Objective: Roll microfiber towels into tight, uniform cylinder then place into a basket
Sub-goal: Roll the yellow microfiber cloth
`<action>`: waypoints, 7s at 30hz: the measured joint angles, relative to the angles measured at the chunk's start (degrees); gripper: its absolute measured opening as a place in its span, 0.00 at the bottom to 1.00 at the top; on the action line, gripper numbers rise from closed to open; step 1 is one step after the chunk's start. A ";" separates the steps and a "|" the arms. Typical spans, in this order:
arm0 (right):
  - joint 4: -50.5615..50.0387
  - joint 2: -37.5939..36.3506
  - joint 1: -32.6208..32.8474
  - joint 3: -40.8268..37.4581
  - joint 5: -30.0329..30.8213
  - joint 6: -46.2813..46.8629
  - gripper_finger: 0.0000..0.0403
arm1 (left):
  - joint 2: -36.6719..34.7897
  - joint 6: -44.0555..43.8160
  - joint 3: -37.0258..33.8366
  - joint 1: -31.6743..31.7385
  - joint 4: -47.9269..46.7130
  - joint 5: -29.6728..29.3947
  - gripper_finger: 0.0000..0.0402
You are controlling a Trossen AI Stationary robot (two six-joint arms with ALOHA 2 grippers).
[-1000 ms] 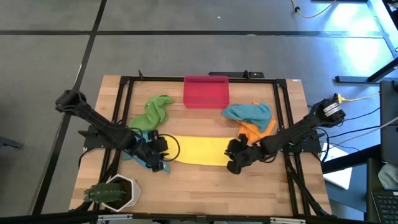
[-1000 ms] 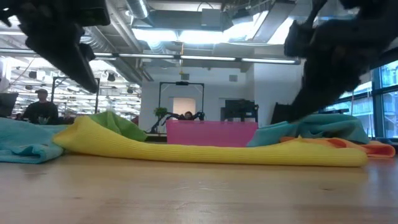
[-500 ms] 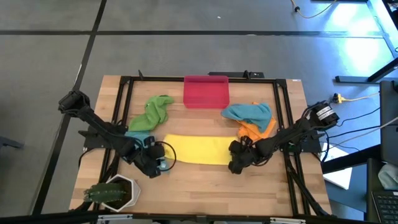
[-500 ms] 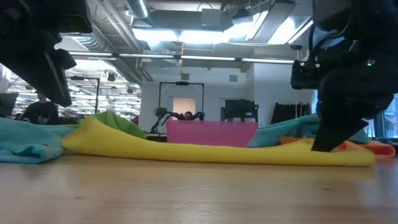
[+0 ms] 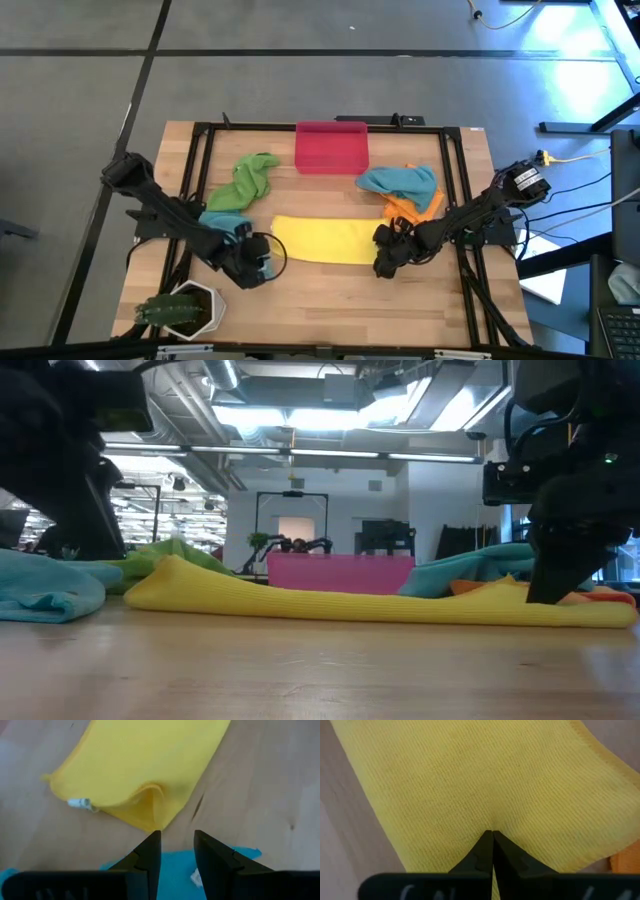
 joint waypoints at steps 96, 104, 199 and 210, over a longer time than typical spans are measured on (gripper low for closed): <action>1.02 0.00 -0.02 0.01 0.26 0.00 0.03 | 0.31 1.27 -15.89 -0.31 29.76 6.57 0.00; 1.05 0.00 -0.04 0.01 0.22 0.04 0.03 | 0.16 1.29 -15.76 -0.35 30.18 13.95 0.00; -9.24 -6.54 -3.67 0.03 0.96 2.09 0.04 | -0.80 11.73 -15.78 5.33 36.45 19.95 0.00; -3.95 -6.51 -11.78 0.01 3.05 -8.12 0.04 | -2.05 22.80 -8.95 5.15 35.74 19.49 0.01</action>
